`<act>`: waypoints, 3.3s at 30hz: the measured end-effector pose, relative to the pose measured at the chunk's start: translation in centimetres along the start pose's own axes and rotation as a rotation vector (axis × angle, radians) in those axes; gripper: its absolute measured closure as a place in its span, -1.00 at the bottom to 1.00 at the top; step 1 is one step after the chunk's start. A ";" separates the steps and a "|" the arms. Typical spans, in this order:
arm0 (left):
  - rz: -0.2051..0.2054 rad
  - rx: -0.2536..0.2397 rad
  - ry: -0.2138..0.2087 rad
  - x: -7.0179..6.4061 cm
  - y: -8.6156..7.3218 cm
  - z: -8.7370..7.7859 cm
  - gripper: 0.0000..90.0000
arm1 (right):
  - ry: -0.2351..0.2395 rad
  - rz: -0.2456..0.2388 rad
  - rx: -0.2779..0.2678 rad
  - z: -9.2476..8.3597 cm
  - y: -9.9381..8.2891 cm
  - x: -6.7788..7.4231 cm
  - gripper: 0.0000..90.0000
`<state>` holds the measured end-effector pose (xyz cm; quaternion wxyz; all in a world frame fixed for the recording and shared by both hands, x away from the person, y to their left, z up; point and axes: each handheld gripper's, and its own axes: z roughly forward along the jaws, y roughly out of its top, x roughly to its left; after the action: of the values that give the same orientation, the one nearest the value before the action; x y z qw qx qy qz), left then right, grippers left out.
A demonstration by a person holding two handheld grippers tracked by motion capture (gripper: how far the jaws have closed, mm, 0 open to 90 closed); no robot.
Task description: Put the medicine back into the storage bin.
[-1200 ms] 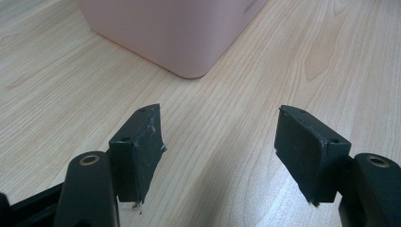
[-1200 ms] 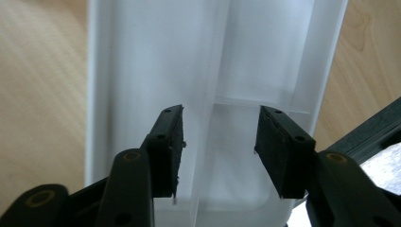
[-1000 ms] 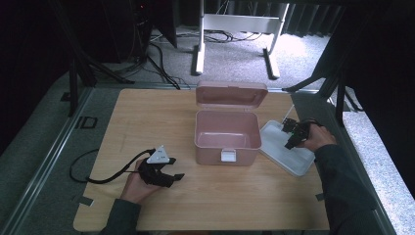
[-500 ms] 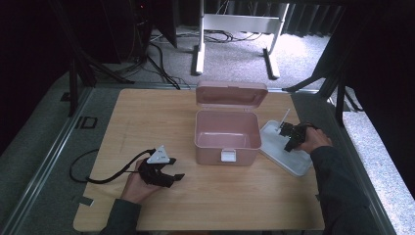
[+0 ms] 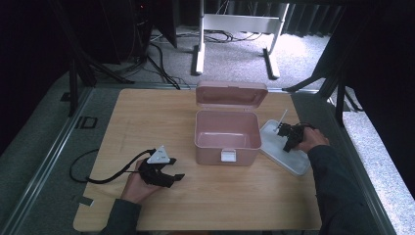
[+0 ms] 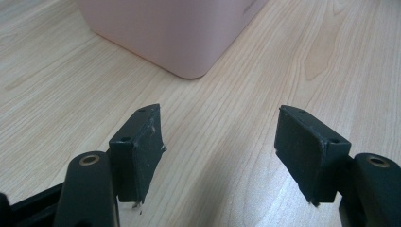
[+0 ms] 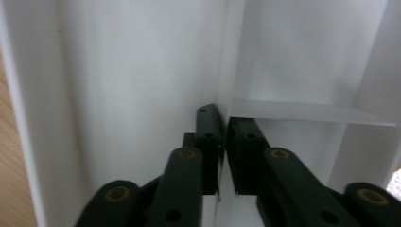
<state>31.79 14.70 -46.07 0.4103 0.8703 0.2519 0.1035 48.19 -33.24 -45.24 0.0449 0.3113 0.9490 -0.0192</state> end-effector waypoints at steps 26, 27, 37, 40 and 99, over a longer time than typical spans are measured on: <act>-0.001 0.002 -0.001 0.0 0.0 0.0 -0.27 | -0.002 -0.064 -0.037 -2.2 -2.7 -0.2 0.99; 0.000 0.003 0.000 0.0 0.0 0.0 -0.27 | -0.008 -0.064 -0.041 -2.4 -2.9 -0.3 0.99; 0.000 0.002 0.000 0.0 0.0 0.0 -0.27 | -0.019 -0.096 -0.055 -5.4 -4.4 0.0 0.99; -0.001 0.002 -0.001 0.0 0.0 0.0 -0.27 | -0.034 -0.110 -0.039 -6.1 -4.7 0.1 0.99; 0.003 0.001 -0.003 0.0 0.0 -0.1 -0.27 | 0.030 -0.529 -0.173 -16.1 4.3 7.4 0.98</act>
<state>31.77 14.74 -46.03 0.4100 0.8711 0.2500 0.1029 43.60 -24.34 -30.03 0.0506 0.0479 0.9960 0.0557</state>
